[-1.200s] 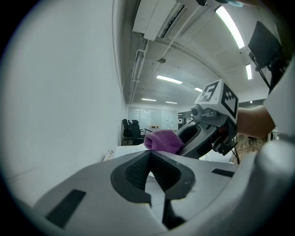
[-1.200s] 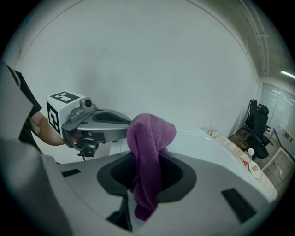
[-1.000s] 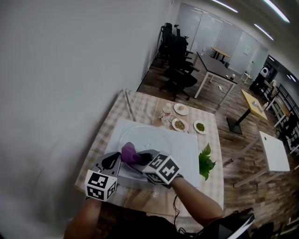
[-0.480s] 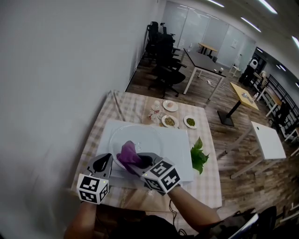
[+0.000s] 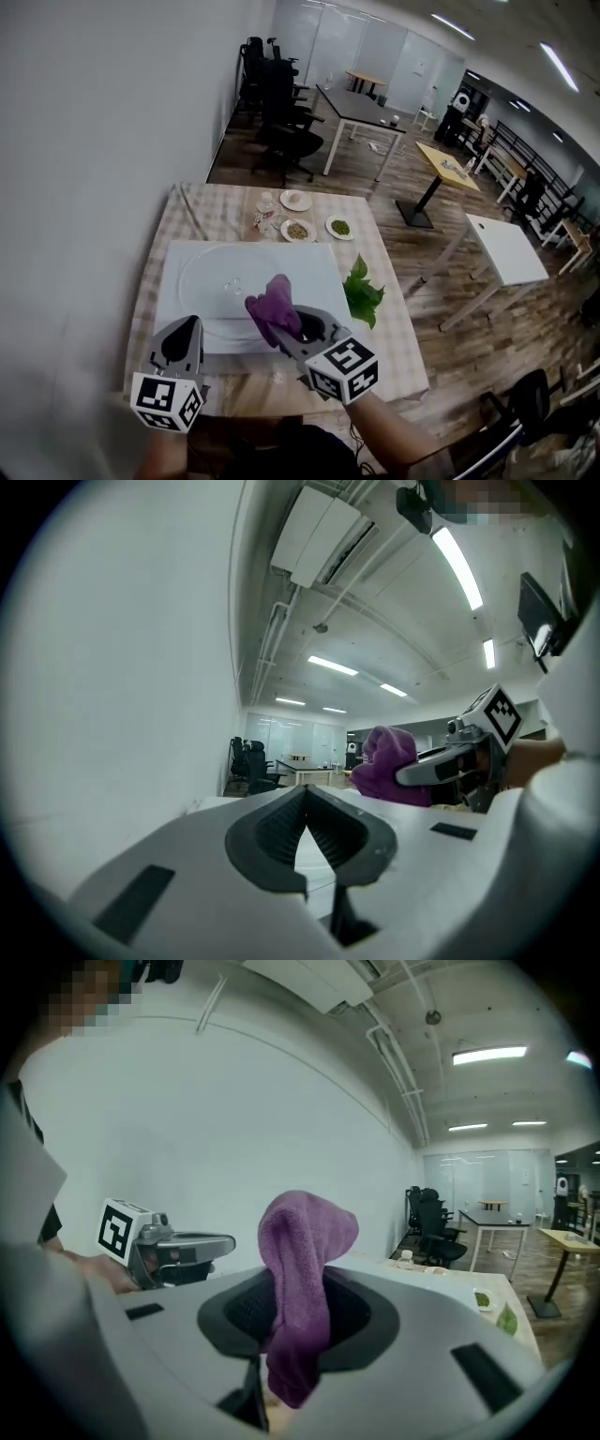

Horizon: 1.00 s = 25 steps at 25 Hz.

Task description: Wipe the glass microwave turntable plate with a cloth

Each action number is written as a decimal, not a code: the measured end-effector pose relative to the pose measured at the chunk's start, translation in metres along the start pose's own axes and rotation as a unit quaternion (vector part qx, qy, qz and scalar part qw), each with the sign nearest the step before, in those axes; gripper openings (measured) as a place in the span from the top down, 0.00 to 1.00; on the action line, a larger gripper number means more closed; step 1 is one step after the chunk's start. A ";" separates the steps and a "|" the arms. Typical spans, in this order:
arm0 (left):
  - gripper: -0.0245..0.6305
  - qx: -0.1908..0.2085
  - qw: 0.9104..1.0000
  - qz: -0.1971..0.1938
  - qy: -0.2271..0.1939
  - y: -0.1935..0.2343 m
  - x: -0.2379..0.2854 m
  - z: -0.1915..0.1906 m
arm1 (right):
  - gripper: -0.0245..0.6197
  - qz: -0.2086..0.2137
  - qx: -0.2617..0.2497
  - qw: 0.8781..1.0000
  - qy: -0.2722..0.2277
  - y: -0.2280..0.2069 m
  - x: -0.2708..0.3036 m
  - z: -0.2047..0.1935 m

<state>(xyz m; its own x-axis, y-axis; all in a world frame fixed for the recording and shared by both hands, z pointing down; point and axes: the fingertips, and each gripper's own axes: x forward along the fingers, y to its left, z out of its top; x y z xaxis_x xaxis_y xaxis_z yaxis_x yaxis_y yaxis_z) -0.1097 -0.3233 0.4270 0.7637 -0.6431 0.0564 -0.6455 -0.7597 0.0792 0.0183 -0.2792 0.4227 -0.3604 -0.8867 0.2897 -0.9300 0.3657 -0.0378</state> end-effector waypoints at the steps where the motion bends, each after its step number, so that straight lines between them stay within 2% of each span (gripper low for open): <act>1: 0.95 0.000 1.000 -0.005 -0.007 -0.007 -0.001 0.003 | 0.78 -0.009 0.006 1.000 -0.009 -0.006 -0.007 0.002; 7: 0.95 0.009 1.000 0.008 -0.017 -0.035 -0.001 0.020 | 0.78 -0.045 0.013 0.997 -0.054 -0.039 -0.052 0.011; 12: 0.95 0.017 1.000 0.007 -0.015 -0.070 0.003 0.028 | 0.78 -0.051 0.014 0.996 -0.070 -0.060 -0.085 0.014; 16: 0.95 0.014 1.000 0.011 -0.026 -0.096 0.010 0.035 | 0.78 -0.071 0.005 0.995 -0.072 -0.082 -0.102 0.009; 21: 0.95 0.018 0.999 0.031 -0.027 -0.110 0.011 0.037 | 0.78 -0.067 0.027 0.993 -0.099 -0.092 -0.121 0.009; 25: 0.95 0.013 0.999 0.042 -0.022 -0.120 0.010 0.036 | 0.79 -0.057 0.017 0.995 -0.083 -0.091 -0.130 0.001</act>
<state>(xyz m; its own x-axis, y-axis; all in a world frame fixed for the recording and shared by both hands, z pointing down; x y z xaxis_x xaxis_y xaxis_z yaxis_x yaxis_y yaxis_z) -0.0253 -0.2423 0.3824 0.7065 -0.7075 0.0174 -0.7073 -0.7051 0.0496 0.1493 -0.1972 0.3879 -0.2565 -0.9574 0.1328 -0.9665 0.2525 -0.0463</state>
